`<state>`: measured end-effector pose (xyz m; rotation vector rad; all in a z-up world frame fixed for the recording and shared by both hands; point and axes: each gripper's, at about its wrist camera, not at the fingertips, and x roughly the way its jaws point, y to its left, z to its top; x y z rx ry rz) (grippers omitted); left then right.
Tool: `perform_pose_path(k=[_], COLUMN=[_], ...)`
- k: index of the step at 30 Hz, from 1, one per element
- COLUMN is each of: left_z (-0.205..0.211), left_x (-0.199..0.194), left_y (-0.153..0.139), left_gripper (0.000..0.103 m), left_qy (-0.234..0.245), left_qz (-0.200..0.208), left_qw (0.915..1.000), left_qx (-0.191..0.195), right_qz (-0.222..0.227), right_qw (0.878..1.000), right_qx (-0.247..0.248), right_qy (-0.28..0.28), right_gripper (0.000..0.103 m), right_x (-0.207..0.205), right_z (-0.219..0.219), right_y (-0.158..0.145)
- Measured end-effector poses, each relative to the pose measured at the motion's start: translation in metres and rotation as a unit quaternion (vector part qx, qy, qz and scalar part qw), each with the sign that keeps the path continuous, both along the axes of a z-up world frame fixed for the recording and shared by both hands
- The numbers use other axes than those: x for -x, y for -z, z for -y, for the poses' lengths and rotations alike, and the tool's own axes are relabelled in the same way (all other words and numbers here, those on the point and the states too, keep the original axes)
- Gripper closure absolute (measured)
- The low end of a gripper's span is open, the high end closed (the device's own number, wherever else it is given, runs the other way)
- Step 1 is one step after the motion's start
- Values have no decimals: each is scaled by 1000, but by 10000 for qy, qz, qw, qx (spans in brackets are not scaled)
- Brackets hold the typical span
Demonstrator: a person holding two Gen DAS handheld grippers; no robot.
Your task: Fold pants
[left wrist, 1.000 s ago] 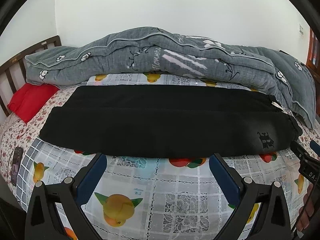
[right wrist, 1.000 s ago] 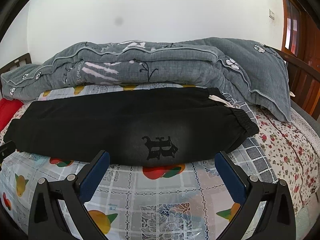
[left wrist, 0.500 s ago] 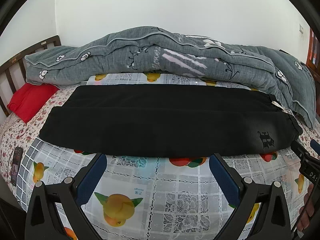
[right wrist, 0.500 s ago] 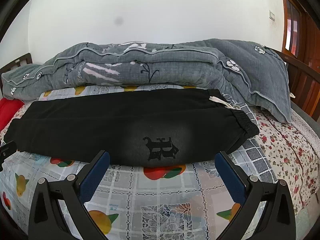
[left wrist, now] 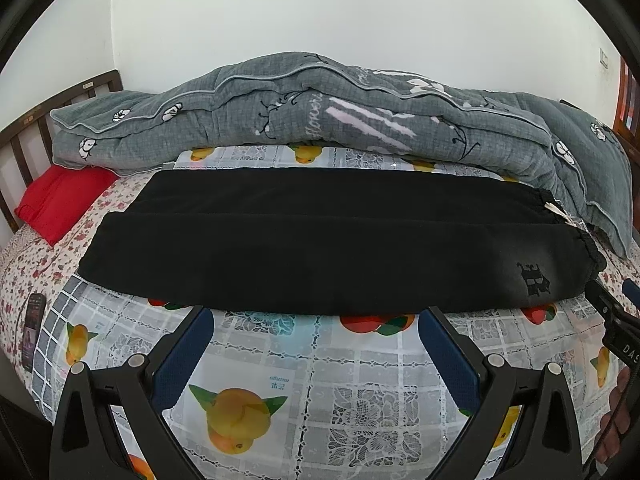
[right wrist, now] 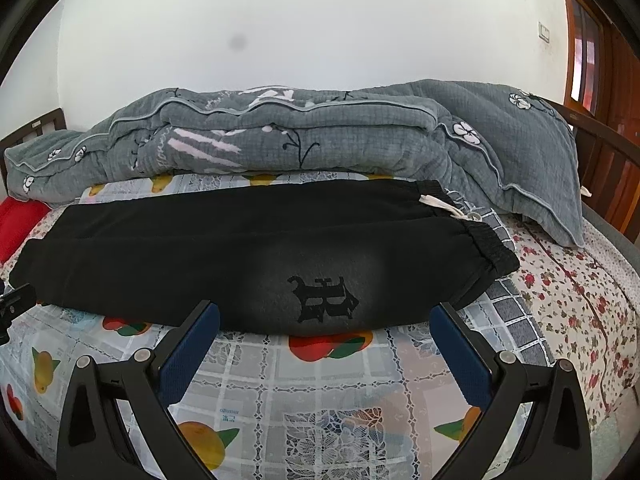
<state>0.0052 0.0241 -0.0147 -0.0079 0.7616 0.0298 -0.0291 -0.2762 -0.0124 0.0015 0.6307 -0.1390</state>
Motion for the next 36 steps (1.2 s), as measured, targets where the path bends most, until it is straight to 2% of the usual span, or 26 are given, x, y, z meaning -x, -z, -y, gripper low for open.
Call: perform_pose_path(k=[31,36], left_z=[5,11], left_x=[-2,-4], left_y=[4,5], left_gripper=[0,0], left_qy=[20,-34], left_qz=[28,221], left_qw=[10000,9996], left_qx=[4,191], right_qz=[69,226], right_qw=[10000,9997], right_qx=[-15,81], right_qy=[60,54], right_gripper=[0,0], right_x=[-1,3], right_z=[5,9], right_y=[-1,0])
